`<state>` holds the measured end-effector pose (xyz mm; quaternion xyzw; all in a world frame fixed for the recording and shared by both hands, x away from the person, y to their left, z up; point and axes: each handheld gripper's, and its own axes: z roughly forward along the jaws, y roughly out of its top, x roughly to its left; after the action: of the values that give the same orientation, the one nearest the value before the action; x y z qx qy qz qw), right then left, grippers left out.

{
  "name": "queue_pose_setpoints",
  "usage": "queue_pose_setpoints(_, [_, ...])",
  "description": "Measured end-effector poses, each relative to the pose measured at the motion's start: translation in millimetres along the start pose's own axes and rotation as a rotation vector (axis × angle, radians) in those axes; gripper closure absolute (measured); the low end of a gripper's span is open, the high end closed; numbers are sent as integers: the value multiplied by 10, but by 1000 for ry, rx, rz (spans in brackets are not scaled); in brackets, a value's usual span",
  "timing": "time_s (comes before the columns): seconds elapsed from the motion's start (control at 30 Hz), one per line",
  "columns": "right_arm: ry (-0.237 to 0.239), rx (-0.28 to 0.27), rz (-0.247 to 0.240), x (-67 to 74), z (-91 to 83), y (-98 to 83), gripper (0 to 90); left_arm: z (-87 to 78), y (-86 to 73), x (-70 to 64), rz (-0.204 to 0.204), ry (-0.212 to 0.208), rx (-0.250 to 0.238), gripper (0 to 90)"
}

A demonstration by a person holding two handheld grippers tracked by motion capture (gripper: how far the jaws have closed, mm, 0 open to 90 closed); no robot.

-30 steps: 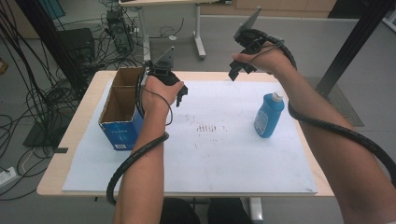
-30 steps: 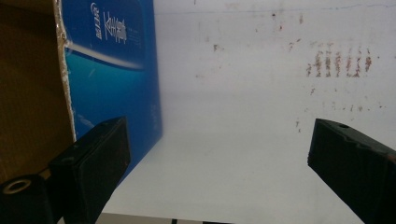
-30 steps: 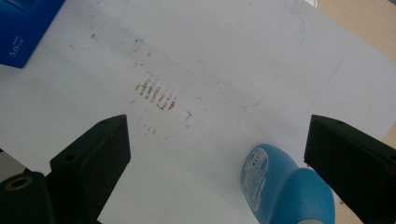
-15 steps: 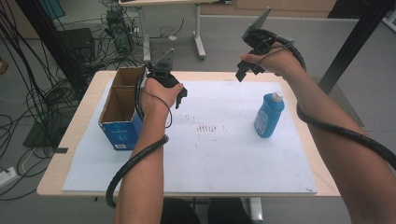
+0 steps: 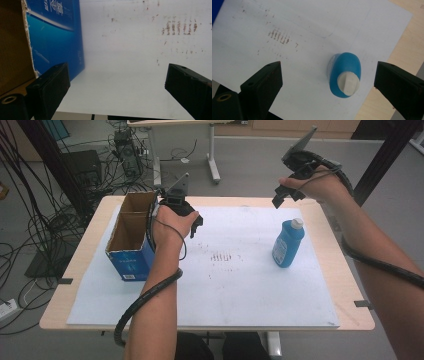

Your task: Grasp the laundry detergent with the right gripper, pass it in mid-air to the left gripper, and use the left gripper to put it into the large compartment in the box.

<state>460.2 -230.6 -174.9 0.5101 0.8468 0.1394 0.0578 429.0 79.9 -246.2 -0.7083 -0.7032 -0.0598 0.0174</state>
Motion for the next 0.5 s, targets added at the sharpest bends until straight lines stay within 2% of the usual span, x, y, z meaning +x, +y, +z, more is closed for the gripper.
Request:
queue_pose_setpoints(0.23, [-15,-5,52,-236,-106,-259,68,-17,-45,-4,4,2,-1,65])
queue_pose_setpoints(0.5, [-24,0,74,-353,-166,-472,59,-44,-97,-42,12,-5,-8,65])
